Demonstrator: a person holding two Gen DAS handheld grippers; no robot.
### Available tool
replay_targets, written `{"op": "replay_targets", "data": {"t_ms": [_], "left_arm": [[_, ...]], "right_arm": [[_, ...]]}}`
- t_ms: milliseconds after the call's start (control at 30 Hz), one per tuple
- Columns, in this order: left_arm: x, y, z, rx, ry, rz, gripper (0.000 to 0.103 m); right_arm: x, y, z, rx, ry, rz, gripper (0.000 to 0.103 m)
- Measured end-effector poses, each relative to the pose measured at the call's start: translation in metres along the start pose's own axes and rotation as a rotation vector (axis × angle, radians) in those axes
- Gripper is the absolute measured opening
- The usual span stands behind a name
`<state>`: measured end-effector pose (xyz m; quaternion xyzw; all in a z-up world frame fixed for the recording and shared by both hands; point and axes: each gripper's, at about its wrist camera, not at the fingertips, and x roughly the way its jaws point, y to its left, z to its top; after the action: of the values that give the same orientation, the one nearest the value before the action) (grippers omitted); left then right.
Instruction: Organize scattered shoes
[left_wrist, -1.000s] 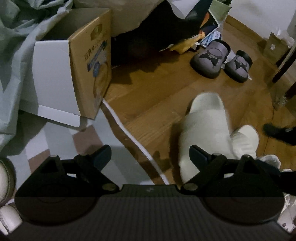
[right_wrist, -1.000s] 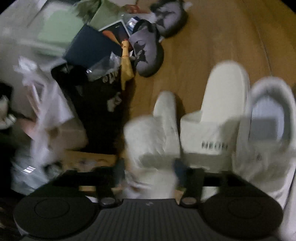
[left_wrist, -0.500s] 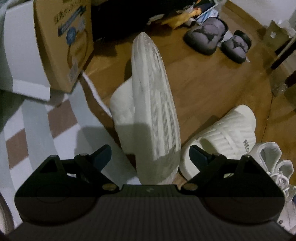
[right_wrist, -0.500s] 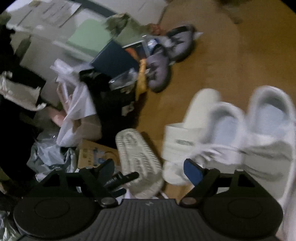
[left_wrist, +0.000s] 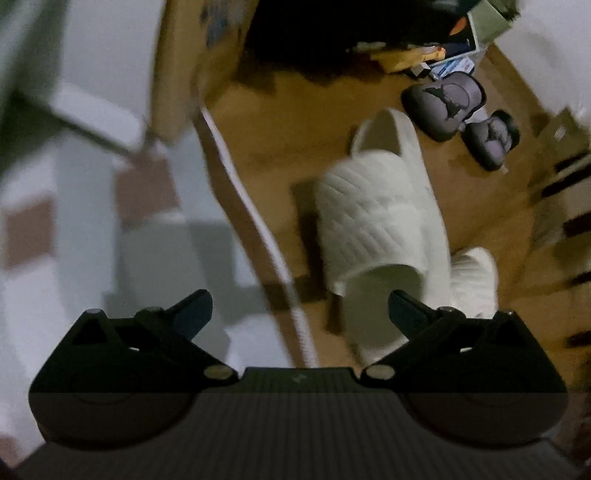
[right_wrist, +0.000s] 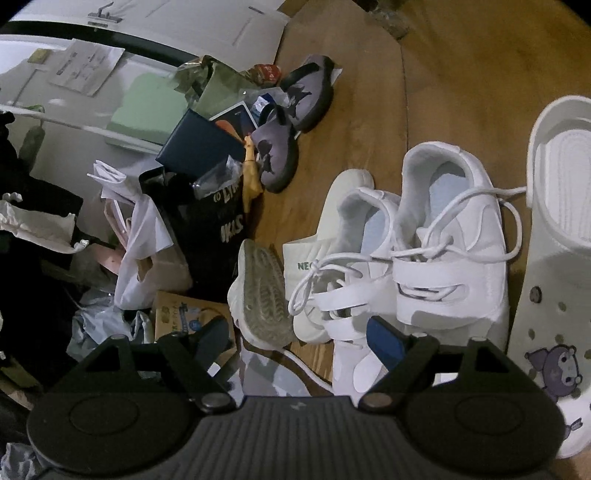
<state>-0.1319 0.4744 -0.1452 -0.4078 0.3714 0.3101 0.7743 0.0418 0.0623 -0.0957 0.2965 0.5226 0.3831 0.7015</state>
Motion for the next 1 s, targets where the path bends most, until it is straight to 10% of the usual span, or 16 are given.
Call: {"op": "replay_targets", "data": {"t_ms": [133,267,433,600,700,867,1000], "left_arm": [[0.026,-0.026,-0.016,0.298,-0.183,0.158,0.103],[0.027,-0.025,-0.022,0.331,-0.269,0.126,0.097],[0.027,-0.040,-0.012,0.439,-0.304,0.166,0.044],[0.007,-0.045,0.003,0.649,-0.360,0.327,0.042],[-0.011,-0.056,-0.001,0.632,-0.263,0.257,0.045],[-0.042,-0.077,-0.011,0.580,-0.082,0.116,0.088],[-0.052,-0.120,-0.035,0.538,0.136,-0.013,0.093]], "right_arm": [[-0.003,-0.002,0.002,-0.014,-0.013,-0.026,0.084],[-0.012,-0.009,0.003,-0.002,-0.020,-0.038,0.084],[-0.029,-0.020,0.001,0.004,-0.030,-0.070,0.084],[-0.061,-0.032,-0.002,0.008,-0.049,-0.101,0.084],[-0.087,-0.043,-0.006,0.007,-0.068,-0.137,0.084],[-0.132,-0.053,-0.015,-0.006,-0.113,-0.269,0.090],[-0.166,-0.050,-0.027,-0.034,-0.139,-0.425,0.093]]}}
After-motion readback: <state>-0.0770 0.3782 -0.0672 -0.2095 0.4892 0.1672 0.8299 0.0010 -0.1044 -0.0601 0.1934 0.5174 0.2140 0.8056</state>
